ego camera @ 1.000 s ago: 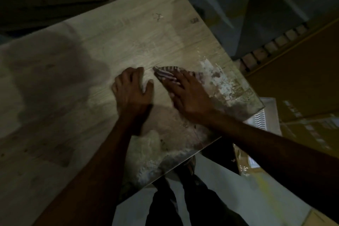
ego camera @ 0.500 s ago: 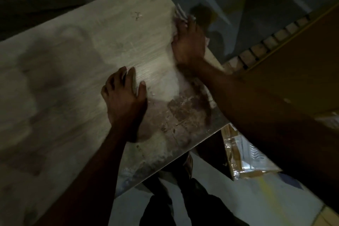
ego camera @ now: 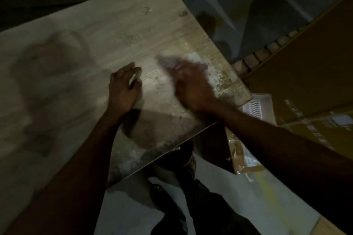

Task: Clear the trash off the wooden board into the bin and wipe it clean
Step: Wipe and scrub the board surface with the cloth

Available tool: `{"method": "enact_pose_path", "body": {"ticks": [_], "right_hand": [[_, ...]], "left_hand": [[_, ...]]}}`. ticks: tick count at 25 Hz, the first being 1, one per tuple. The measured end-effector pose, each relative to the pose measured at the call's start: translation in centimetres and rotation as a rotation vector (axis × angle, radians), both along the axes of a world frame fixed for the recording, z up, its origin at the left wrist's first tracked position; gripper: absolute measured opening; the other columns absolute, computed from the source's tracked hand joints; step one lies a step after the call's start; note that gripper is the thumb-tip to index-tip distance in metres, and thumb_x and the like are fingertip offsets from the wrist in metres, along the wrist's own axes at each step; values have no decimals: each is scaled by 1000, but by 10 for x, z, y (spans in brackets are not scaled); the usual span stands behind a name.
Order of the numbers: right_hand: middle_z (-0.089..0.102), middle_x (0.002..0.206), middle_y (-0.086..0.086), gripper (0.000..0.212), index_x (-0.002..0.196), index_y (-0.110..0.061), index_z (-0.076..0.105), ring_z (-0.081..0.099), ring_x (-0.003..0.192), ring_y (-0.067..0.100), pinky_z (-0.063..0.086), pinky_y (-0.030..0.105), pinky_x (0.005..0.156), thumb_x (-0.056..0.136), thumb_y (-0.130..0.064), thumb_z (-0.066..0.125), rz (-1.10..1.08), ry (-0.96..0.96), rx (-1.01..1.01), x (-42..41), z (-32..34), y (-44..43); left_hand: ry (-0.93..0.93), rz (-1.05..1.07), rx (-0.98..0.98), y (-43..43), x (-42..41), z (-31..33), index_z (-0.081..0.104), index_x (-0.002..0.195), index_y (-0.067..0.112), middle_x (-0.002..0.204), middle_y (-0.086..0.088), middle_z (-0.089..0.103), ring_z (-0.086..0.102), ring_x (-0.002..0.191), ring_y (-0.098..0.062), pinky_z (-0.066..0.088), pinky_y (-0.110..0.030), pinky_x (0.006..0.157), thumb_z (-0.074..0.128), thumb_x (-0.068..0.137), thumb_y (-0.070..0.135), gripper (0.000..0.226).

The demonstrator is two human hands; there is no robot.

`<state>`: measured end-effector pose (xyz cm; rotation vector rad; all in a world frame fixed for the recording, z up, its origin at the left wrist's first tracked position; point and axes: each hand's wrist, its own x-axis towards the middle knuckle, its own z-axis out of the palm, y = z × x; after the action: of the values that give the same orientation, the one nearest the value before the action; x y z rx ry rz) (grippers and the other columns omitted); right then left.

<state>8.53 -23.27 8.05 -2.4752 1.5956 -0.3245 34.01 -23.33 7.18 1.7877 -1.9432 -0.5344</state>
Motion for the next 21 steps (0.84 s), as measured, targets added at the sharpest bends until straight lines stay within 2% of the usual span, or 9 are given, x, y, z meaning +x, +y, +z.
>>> {"method": "enact_pose_path", "body": {"ticks": [3, 4, 7, 8, 11, 15, 18, 19, 21], "right_hand": [[42, 157, 23, 60, 154, -19, 46, 42, 140, 46, 31, 55, 119, 95, -31, 41, -644, -47, -30, -3, 12, 2], [41, 158, 24, 60, 155, -17, 44, 41, 140, 45, 30, 56, 119, 97, -32, 40, -594, -7, 0, 18, 10, 32], [45, 156, 20, 57, 156, -19, 43, 41, 140, 40, 31, 53, 118, 100, -31, 43, 161, 72, -35, 57, 1, 113], [48, 153, 20, 57, 155, -19, 44, 44, 138, 41, 33, 54, 117, 100, -29, 43, 152, 71, -42, 53, 4, 100], [43, 157, 24, 58, 154, -14, 44, 40, 141, 46, 32, 60, 118, 97, -28, 43, -565, -11, 24, 67, 18, 76], [45, 157, 18, 61, 158, -28, 39, 39, 142, 36, 29, 49, 119, 97, -27, 45, 205, 47, -17, 103, 8, 101], [46, 155, 24, 59, 152, -16, 49, 45, 139, 46, 33, 57, 118, 95, -27, 39, -453, -10, -46, 112, 15, 74], [45, 155, 26, 58, 150, -10, 50, 44, 140, 47, 31, 59, 119, 97, -27, 36, -474, 34, -29, 129, 11, 97], [42, 160, 21, 56, 155, -15, 45, 38, 146, 40, 23, 57, 125, 101, -28, 39, -51, 24, 33, 162, -1, 188]], "left_hand": [[-5, 35, -108, 61, 26, -1, 62, 130, 18, 143, -3, 55, 50, 130, -25, 28, -26, 107, 51, 103, 30, 32], [29, 88, -121, 83, 27, 1, 61, 129, 19, 143, -1, 53, 49, 131, -24, 29, -28, 109, 51, 103, 27, 29], [54, 273, -128, 131, 21, 12, 55, 133, 23, 150, 1, 41, 40, 137, -21, 27, -35, 114, 50, 103, 20, 31], [24, 347, -113, 142, 23, 14, 52, 136, 26, 153, 2, 37, 37, 139, -21, 25, -36, 113, 50, 103, 22, 34], [12, 416, -103, 163, 28, 10, 48, 142, 28, 157, 3, 33, 37, 139, -21, 26, -40, 113, 50, 103, 26, 39], [130, 414, -144, 162, 31, 13, 51, 137, 25, 154, 3, 35, 39, 139, -17, 27, -39, 114, 48, 100, 14, 39], [368, 461, -206, 166, 33, 13, 57, 127, 20, 142, 1, 46, 52, 128, -15, 40, -36, 110, 45, 86, -6, 49], [486, 504, -227, 166, 36, 12, 59, 121, 15, 134, -3, 54, 58, 118, -15, 47, -39, 104, 42, 81, -11, 51], [670, 576, -201, 163, 46, 12, 60, 114, 8, 118, -7, 63, 66, 102, -15, 53, -41, 93, 36, 74, -14, 52]]}}
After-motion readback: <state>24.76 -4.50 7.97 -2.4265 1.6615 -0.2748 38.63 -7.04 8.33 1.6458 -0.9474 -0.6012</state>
